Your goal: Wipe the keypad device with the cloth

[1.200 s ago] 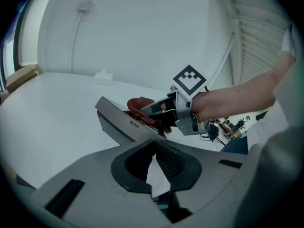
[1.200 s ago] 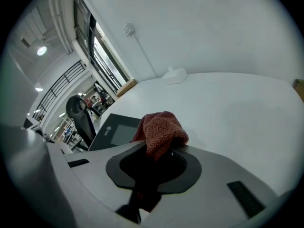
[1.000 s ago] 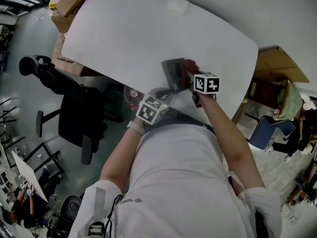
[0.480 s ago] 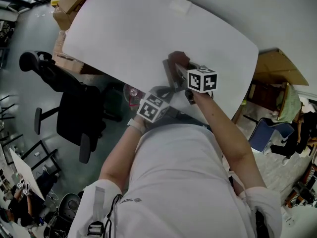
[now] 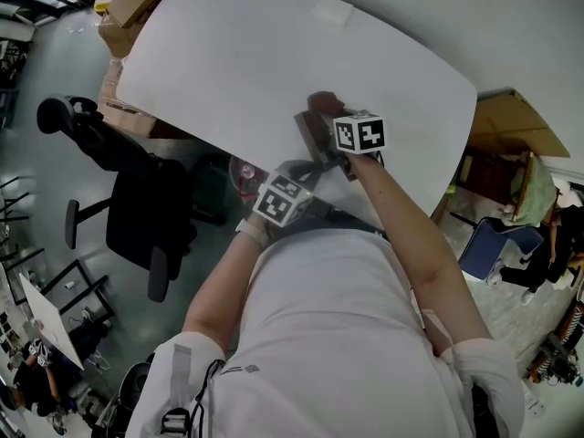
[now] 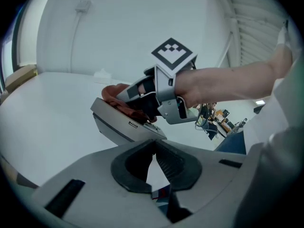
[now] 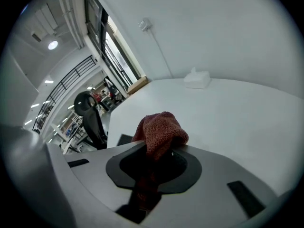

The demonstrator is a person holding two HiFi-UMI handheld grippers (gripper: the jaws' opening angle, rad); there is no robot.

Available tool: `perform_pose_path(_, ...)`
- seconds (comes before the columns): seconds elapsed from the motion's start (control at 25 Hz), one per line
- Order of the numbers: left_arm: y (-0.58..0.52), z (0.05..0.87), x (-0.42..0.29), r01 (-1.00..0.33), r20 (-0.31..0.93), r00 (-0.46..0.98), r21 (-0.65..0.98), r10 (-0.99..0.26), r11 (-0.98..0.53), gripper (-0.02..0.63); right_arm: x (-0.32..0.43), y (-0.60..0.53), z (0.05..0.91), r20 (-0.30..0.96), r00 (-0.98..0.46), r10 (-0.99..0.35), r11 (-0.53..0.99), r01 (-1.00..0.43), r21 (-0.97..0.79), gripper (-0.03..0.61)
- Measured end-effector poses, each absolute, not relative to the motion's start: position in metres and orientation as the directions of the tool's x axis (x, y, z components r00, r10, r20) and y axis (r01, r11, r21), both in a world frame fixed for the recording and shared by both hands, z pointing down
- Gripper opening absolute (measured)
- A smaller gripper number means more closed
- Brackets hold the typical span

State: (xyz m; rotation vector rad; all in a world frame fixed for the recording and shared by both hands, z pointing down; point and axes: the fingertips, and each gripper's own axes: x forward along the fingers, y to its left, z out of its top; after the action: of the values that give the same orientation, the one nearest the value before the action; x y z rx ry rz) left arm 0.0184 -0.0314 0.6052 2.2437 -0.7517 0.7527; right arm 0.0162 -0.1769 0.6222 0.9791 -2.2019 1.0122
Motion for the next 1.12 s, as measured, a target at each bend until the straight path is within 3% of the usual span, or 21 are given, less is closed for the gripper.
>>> perform_pose_path(0.56, -0.03, 0.605, 0.017, -0.673, 0.658, 0.689, 0.428, -0.303, -0.603, 0.012, 0.067, -0.182, 0.663, 0.773, -0.493, -0.398, 0.353, -0.861, -0.367, 0.071)
perform_pose_path(1.12, -0.027, 0.604, 0.024, -0.694, 0.647, 0.685, 0.439, -0.335, -0.571, 0.018, 0.097, -0.135, 0.661, 0.794, -0.509, -0.332, 0.473, -0.818, -0.327, 0.072)
